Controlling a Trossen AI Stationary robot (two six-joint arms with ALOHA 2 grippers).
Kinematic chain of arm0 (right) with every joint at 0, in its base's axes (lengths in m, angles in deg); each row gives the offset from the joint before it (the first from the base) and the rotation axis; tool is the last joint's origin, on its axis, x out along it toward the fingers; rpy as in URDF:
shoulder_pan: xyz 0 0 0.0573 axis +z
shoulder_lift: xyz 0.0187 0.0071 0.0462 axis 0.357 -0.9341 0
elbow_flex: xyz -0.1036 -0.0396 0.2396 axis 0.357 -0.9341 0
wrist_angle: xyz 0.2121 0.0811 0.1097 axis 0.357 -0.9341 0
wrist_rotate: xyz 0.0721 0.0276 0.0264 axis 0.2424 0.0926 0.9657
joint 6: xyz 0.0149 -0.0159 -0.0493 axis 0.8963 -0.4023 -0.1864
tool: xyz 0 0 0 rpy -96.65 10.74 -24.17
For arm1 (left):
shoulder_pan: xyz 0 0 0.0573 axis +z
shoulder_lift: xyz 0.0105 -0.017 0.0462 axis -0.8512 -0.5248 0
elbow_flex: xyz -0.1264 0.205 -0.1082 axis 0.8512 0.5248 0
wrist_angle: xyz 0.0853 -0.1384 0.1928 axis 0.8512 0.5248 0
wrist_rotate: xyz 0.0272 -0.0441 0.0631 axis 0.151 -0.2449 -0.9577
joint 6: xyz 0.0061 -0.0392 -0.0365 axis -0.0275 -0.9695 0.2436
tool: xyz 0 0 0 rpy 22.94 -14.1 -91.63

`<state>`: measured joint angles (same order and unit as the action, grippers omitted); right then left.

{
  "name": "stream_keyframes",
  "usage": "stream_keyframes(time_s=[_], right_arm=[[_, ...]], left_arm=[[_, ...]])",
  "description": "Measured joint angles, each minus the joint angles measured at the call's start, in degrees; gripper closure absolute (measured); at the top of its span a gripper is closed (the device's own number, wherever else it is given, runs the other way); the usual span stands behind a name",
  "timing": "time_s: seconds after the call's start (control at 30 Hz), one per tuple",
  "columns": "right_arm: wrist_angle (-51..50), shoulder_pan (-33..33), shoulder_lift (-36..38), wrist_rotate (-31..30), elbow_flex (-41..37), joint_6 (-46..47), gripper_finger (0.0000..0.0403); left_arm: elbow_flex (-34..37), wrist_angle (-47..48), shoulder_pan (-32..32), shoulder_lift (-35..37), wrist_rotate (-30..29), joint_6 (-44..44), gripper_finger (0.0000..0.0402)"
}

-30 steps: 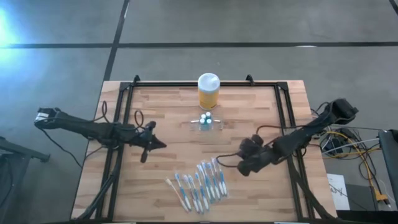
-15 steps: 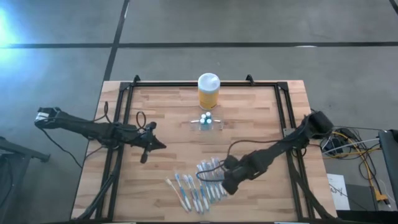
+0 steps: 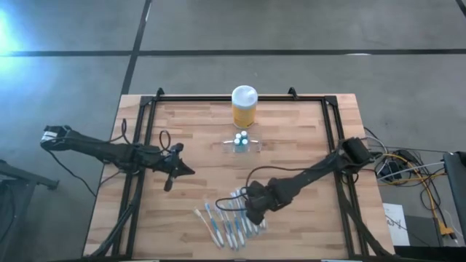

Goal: Pick & Place toothbrushing station
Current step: Put the blue toothbrush into the transparent organizer

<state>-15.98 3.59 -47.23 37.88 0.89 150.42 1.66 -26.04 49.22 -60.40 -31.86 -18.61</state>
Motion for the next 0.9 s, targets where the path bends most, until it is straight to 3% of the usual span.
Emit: stream_keyframes(time_s=[0.4,0.67,0.9], right_arm=[[12.4,-3.8,0.5,5.6,-5.9,0.5,0.0186],[11.7,-4.1,0.3,6.0,-6.9,2.8,0.0194],[9.0,-4.0,1.6,6.2,-7.3,-1.5,0.0210]], left_arm=[[0.1,0.7,0.0,0.0,0.3,-0.1,0.0392],[0.2,1.2,0.0,0.0,0.3,-1.2,0.0392],[0.2,1.2,0.0,0.0,0.4,-1.2,0.0392]])
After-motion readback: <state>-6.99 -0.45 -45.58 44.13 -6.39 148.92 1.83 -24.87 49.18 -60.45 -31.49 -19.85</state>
